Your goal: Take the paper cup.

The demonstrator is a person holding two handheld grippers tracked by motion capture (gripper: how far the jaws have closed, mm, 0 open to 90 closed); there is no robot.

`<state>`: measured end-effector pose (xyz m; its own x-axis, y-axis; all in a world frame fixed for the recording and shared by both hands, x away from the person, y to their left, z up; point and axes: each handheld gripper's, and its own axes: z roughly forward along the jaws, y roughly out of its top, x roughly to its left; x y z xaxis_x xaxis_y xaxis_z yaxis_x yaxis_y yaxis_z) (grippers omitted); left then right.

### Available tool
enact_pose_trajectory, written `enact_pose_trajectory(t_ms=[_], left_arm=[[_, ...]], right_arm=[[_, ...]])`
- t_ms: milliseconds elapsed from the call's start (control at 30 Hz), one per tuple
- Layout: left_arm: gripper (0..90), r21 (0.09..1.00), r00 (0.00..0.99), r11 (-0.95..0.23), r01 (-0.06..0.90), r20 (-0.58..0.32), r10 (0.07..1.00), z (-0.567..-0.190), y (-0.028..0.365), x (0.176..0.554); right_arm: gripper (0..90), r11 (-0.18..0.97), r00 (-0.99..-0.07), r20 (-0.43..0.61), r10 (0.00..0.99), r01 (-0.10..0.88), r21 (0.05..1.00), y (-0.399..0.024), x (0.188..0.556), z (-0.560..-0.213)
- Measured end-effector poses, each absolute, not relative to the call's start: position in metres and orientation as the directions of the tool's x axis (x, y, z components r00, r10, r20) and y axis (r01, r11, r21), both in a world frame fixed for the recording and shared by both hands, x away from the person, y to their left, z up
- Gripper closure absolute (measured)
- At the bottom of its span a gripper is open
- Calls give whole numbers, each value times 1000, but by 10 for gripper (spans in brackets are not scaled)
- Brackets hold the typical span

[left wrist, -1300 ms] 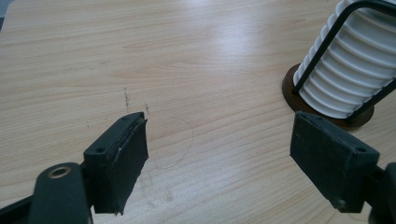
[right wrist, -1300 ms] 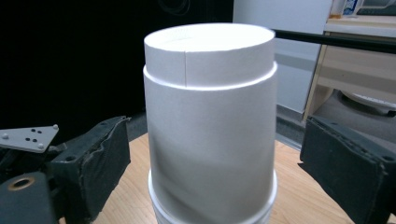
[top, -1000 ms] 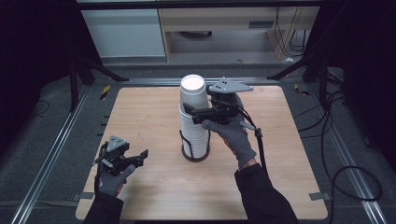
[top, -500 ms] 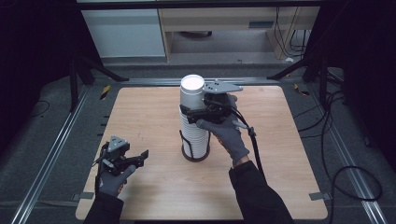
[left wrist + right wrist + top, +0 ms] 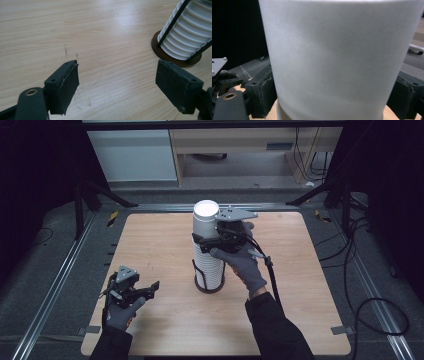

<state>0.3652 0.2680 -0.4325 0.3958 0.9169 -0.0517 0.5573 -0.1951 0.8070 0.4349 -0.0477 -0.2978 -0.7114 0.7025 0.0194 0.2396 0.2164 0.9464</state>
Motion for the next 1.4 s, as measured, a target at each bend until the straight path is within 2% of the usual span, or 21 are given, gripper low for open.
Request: enact_pose_trajectory(t_ms=[233, 267, 600, 1400], left_arm=[[181, 807, 397, -194, 557, -54, 916, -433, 268, 365], [181, 808, 396, -193, 557, -55, 916, -433, 269, 365], [181, 806, 398, -196, 559, -53, 916, -433, 268, 365], [181, 808, 398, -191, 557, -58, 916, -431, 269, 365]], right_arm=[[120, 219, -713, 7, 701, 224, 950, -48, 434, -297], [121, 186, -716, 17, 698, 204, 961, -50, 433, -292], [126, 205, -718, 11, 696, 213, 955, -52, 433, -282], [146, 208, -732, -29, 681, 155, 966, -55, 427, -239]])
